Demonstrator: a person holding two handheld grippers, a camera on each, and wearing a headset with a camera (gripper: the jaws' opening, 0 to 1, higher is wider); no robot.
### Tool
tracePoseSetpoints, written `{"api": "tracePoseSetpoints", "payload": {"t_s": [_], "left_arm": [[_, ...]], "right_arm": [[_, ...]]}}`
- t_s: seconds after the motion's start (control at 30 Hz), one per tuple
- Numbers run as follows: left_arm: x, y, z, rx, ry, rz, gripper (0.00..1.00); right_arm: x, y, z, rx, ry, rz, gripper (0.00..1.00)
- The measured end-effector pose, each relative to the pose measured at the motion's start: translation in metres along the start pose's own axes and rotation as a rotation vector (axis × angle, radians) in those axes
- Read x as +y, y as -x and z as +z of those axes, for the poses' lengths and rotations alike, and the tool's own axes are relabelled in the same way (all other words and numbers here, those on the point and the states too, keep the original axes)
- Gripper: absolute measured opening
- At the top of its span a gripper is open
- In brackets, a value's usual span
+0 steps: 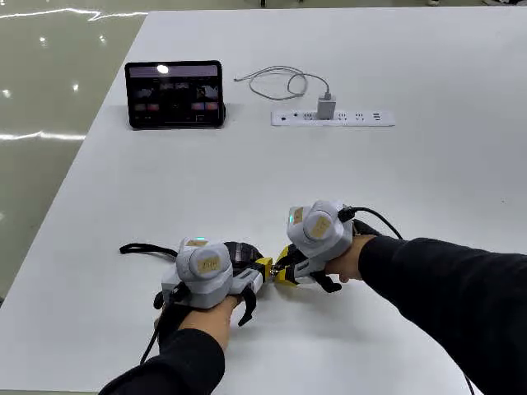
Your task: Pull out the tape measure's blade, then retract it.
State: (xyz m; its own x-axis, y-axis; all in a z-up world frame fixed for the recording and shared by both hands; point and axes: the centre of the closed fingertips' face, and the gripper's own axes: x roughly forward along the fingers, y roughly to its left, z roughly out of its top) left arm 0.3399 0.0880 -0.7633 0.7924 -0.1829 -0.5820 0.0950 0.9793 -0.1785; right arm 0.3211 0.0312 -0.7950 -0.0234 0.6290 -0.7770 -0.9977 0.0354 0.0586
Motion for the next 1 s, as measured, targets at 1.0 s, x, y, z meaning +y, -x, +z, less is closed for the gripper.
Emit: {"api": "tracePoseSetpoints", "payload": {"t_s": [1.0], "left_arm": [[-0.0004, 0.0003, -0.0005, 0.014, 0.008, -0.021, 0.61]], "right_arm": [[0.0017, -0.0046, 0.0024, -0.031, 0.041, -0.008, 0.1]]}}
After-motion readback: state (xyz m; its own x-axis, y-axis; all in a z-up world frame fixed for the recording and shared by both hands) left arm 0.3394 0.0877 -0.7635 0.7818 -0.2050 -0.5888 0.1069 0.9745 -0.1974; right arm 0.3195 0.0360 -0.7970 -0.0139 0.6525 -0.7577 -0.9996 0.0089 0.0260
